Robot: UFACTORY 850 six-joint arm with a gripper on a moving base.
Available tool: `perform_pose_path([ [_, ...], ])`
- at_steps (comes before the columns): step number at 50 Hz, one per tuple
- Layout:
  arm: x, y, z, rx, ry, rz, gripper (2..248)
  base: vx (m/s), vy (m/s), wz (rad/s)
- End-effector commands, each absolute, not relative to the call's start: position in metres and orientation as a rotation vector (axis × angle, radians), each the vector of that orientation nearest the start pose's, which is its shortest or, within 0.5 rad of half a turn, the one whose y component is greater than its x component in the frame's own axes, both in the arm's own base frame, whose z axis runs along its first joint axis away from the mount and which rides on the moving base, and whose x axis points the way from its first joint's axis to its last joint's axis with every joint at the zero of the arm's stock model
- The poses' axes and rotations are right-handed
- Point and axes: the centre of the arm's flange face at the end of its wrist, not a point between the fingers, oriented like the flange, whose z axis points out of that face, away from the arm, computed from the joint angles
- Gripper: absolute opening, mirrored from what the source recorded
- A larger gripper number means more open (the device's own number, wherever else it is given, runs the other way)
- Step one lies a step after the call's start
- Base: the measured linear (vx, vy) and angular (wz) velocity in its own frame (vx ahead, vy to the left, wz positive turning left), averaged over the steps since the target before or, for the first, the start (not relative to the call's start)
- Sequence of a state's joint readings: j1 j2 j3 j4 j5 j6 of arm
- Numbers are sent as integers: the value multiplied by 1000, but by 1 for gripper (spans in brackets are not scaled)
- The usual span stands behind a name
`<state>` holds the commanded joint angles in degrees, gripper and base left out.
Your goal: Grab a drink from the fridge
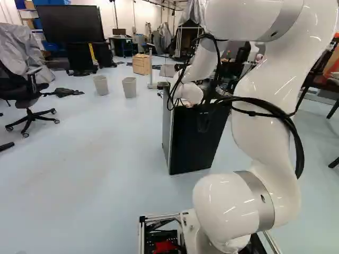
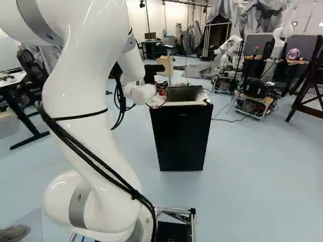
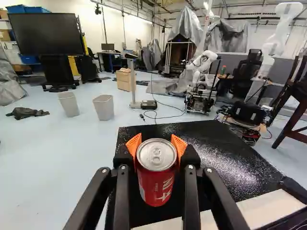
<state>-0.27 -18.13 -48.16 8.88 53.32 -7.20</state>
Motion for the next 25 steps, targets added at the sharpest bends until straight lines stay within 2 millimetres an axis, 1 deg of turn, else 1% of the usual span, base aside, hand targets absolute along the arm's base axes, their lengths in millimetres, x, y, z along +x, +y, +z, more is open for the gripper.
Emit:
perform_pose_path([
  [12,553,-14,442,-2417,102,-2183,100,0,0,0],
  [25,552,-14,443,-2415,102,-2185,100,0,0,0],
])
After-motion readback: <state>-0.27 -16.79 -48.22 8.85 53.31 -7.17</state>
